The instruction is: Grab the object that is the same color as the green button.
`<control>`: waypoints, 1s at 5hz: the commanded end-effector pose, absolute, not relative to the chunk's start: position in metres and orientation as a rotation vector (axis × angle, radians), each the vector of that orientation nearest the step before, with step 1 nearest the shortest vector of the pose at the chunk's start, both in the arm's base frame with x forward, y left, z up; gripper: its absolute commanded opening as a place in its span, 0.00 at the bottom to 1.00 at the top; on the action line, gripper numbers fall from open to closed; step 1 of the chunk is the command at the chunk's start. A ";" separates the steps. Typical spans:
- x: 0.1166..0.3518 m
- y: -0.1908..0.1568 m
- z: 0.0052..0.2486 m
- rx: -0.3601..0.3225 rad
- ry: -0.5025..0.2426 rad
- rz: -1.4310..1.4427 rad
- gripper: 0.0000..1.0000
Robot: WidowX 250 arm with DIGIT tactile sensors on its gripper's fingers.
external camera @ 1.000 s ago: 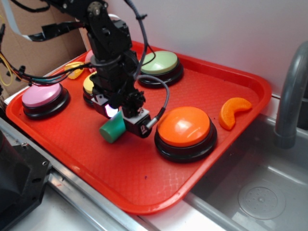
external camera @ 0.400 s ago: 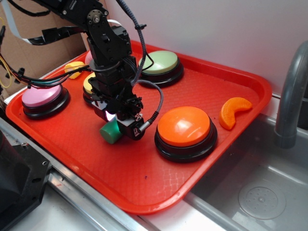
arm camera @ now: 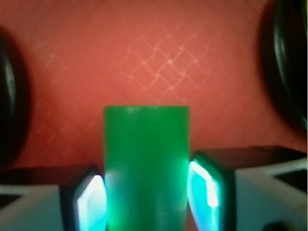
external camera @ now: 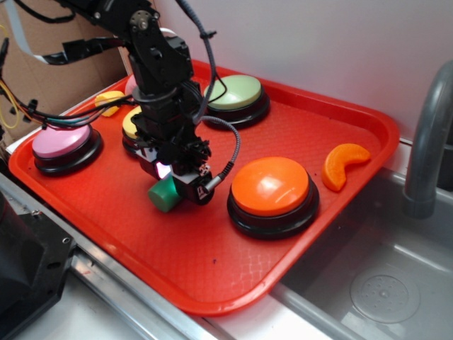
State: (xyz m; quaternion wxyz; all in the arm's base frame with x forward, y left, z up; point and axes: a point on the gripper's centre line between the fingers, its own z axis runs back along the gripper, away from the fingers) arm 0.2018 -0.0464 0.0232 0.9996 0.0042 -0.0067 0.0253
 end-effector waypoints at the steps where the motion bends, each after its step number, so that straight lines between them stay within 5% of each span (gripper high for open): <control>1: 0.211 -0.036 0.110 -0.046 -0.088 0.025 0.00; 3: 0.199 -0.022 0.191 -0.041 -0.147 0.098 0.00; 5: 0.185 -0.008 0.209 0.011 -0.143 0.192 0.00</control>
